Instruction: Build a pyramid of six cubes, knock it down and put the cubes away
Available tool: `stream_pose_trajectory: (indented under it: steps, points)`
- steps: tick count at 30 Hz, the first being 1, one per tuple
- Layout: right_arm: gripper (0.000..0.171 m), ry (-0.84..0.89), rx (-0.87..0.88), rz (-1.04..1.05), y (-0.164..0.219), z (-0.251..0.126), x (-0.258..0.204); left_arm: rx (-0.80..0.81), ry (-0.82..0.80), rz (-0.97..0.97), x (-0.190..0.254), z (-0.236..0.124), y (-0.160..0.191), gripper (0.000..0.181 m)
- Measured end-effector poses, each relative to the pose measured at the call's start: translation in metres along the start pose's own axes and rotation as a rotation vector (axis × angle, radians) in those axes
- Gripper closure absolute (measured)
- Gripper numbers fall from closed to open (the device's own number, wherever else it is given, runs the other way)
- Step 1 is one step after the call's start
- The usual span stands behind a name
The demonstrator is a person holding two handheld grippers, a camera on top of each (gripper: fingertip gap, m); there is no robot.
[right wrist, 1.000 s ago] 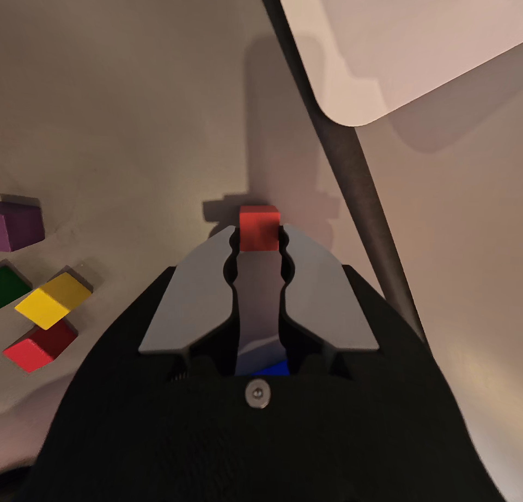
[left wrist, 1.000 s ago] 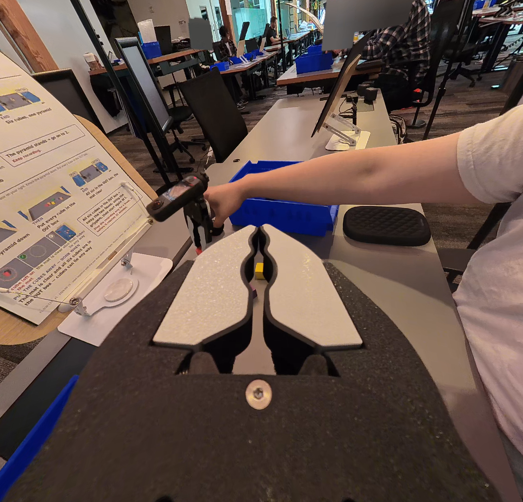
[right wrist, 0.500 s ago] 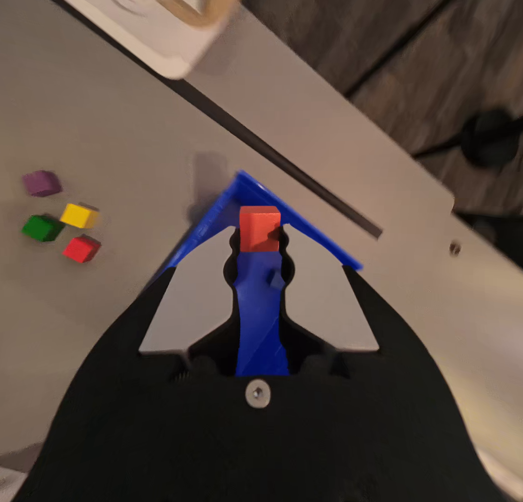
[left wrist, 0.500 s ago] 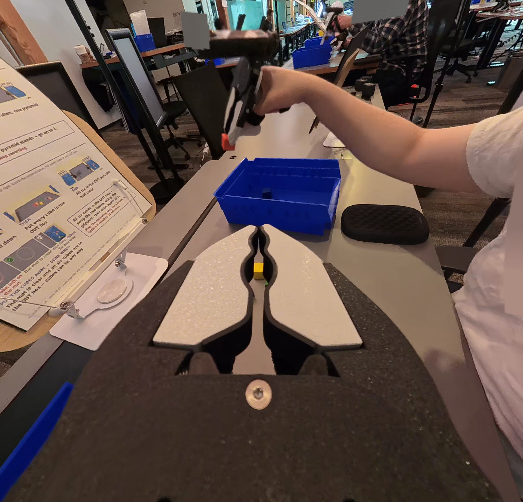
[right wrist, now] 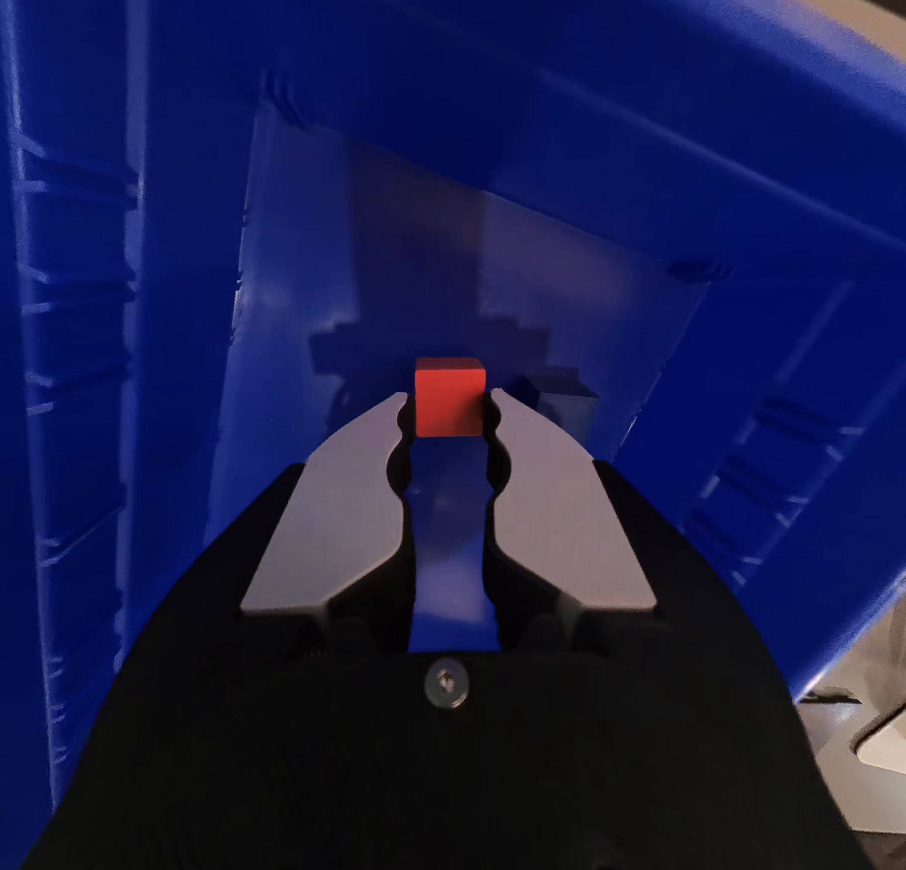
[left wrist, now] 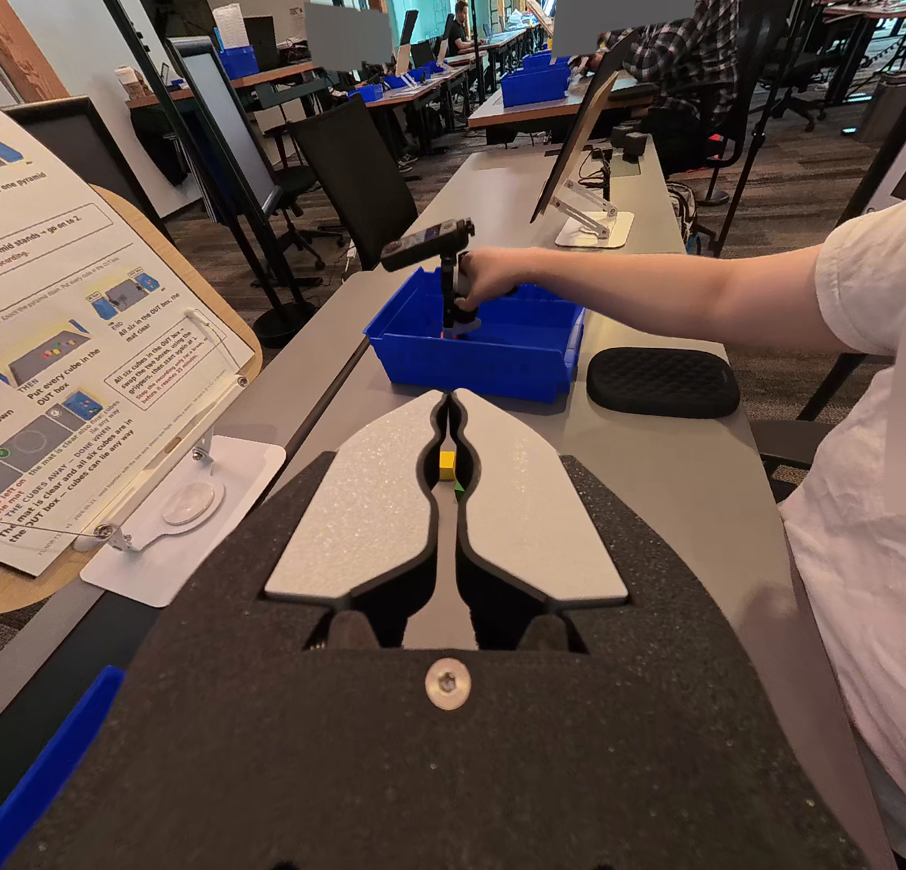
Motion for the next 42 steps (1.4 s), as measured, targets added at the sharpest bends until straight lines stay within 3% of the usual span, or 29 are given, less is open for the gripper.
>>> stream_pose_trajectory:
  steps: [14, 16, 19, 21, 23, 25, 27, 29, 33, 42]
  points:
    - [0.143, 0.004, 0.022, -0.02, -0.005, 0.003, -0.001, -0.014, 0.004, -0.003, -0.001, 0.001, 0.002, 0.181]
    - [0.142, -0.003, 0.093, -0.028, -0.004, -0.016, -0.003, -0.015, 0.006, -0.013, -0.001, 0.002, 0.002, 0.181]
    - [0.138, -0.006, 0.317, -0.083, -0.001, -0.075, -0.022, -0.029, 0.008, -0.015, -0.003, 0.005, 0.003, 0.181]
    - [0.134, -0.021, 0.485, -0.231, -0.003, -0.117, -0.06, -0.037, 0.008, -0.013, -0.004, 0.008, 0.004, 0.181]
    - [0.134, -0.063, 0.528, -0.477, -0.004, -0.136, -0.114, -0.046, 0.014, -0.015, -0.004, 0.011, 0.004, 0.181]
    - [0.132, -0.073, 0.439, -0.842, 0.002, -0.125, -0.169, -0.059, 0.017, -0.016, -0.004, 0.013, 0.005, 0.181]
    - [0.135, 0.075, 0.391, -1.166, 0.002, -0.096, -0.203, -0.072, 0.016, -0.012, -0.003, 0.014, 0.007, 0.181]
    - [0.141, 0.165, 0.292, -1.31, -0.002, -0.067, -0.222, -0.08, 0.012, -0.001, -0.001, 0.013, 0.007, 0.181]
    - [0.139, 0.113, 0.165, -1.403, -0.006, -0.036, -0.246, -0.073, 0.004, 0.013, 0.001, 0.008, 0.006, 0.181]
    - [0.136, 0.096, 0.025, -1.412, -0.011, -0.007, -0.25, -0.053, 0.002, 0.015, 0.0, 0.003, 0.005, 0.181]
Point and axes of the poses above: each gripper's, where its closed fingertips meet, z out along the fingers, y out of its underside, x = y × z across the jaws, the point moved 5 cm from there along -z, back along the fingers, and after that the axes turned 14 degrees about -x, right-handed, at the moved point
